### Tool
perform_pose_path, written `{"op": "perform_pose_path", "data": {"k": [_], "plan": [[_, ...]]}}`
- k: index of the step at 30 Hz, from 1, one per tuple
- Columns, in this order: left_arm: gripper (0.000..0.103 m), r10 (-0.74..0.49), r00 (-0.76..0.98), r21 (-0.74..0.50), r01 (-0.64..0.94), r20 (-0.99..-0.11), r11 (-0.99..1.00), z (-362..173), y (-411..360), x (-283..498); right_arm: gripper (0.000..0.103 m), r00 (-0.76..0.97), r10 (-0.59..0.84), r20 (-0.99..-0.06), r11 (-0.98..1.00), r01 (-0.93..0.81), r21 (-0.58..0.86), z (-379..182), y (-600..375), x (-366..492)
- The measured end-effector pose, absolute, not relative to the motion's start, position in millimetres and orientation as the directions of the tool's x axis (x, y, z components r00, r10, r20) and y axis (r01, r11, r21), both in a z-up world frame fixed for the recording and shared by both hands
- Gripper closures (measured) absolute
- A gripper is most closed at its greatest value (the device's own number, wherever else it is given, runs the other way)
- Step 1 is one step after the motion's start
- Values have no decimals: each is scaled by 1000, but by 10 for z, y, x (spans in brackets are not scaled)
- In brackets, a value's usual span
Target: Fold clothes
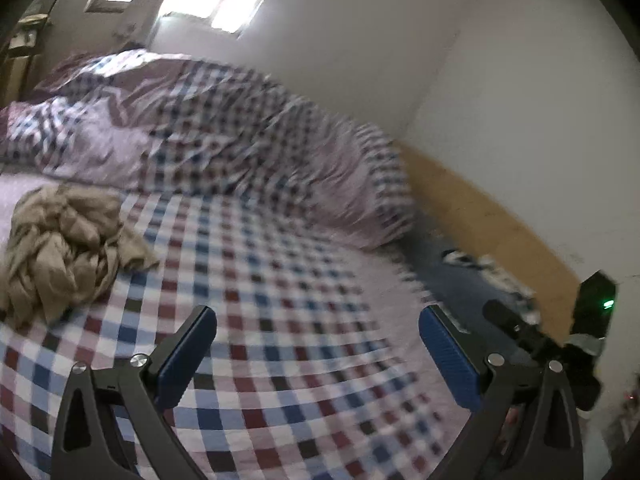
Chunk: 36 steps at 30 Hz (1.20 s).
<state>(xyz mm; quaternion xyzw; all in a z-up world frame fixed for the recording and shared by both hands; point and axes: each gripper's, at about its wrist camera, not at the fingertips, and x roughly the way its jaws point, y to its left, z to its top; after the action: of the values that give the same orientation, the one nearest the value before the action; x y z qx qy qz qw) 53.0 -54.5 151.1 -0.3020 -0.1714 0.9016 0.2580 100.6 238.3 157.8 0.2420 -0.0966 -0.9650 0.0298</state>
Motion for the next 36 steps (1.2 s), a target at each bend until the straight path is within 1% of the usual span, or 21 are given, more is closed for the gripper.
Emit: {"op": "perform_pose_path", "data": {"k": [5,8,11,15,18,21,25,30,36], "plan": [[0,461,-688,-399,-264,-560,-878,964,-137,251,0,-821,-82,-565,-972,-60,228,946,2386,522],[0,393,-681,-349,-211,-617,-913,642,98,94,0,-774,-68,-630,-973,-87,212,579,2347,319],[0,338,-659,-261,-216,-672,-941,397,220,54,0,-721,-58,-690,-975,-107,194,259,2311,133],[0,302,-621,-194,-237,-724,-952,162,354,-25,0,-655,-52,-754,-979,-114,167,-61,2274,-2],[0,276,-603,-167,-232,-749,-958,62,406,-44,0,-614,-45,-788,-982,-116,147,-232,2268,-63],[0,247,-600,-133,-229,-761,-964,5,444,-26,0,-595,-26,-803,-988,-108,112,-294,2235,-97],[0,204,-603,-80,-226,-771,-971,-56,505,-21,0,-568,46,-822,-996,-92,8,-375,2117,-127],[0,148,-612,-11,-221,-777,-975,-114,586,-33,0,-575,58,-816,-995,-95,-4,-393,2092,-130],[0,153,-611,-15,-224,-777,-974,-108,577,-58,0,-574,61,-816,-995,-95,-8,-381,2069,-108]]}}
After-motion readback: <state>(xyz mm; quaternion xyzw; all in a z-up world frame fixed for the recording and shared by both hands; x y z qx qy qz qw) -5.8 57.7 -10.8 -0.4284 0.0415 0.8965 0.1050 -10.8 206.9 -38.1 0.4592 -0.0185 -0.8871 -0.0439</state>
